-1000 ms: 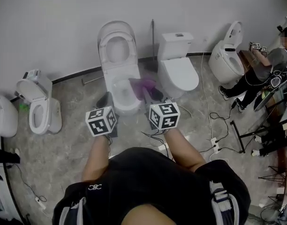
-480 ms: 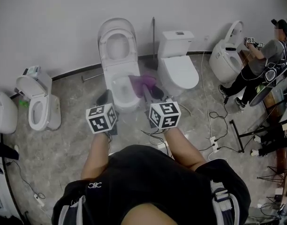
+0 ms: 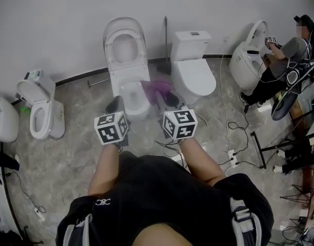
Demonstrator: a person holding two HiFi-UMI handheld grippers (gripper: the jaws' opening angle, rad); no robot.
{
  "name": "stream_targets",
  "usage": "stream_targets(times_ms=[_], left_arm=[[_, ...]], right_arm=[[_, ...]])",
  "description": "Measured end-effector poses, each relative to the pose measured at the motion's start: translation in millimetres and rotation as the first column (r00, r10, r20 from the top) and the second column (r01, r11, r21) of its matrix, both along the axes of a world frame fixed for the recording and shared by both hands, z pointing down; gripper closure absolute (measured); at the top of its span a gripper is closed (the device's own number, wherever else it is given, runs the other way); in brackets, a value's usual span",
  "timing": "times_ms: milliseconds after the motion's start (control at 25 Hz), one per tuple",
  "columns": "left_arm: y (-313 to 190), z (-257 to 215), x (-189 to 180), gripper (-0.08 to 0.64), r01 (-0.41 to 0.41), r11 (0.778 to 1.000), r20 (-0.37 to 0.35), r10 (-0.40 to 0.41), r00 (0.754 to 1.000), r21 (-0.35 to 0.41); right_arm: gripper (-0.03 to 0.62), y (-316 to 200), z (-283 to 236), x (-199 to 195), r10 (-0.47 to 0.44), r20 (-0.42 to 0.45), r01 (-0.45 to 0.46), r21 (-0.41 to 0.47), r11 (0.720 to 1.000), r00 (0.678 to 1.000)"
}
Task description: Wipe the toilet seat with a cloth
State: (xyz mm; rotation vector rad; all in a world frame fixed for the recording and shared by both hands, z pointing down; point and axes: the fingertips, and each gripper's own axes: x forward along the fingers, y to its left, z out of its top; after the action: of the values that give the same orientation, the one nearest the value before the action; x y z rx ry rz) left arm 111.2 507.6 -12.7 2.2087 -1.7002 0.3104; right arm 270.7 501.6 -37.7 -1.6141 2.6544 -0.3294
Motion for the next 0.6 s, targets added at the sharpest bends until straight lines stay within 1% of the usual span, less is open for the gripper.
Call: stream_targets(times_ms=[160, 320, 600], left_arm=[[-2, 9, 7, 0.552, 0.008, 1.0, 0.024, -0.008, 1.0, -0.012], [-15, 24, -5, 0.552, 0.031, 0.998, -0.012, -0.032, 0.999, -0.046], [-85, 27, -11, 0.552, 0.012, 0.999, -0.013, -0.013, 1.0, -0.035]], right_arm=[[0.525, -6, 8, 10, -0.01, 0.01, 0.01, -0.014, 1.0, 1.0], [0.525, -21, 15, 1, -0.024, 0.006, 0.025, -0.021, 0.999, 1.0], [0.525, -83, 23, -9, -0.015, -0.011, 0.015, -0.033, 0.999, 1.0]])
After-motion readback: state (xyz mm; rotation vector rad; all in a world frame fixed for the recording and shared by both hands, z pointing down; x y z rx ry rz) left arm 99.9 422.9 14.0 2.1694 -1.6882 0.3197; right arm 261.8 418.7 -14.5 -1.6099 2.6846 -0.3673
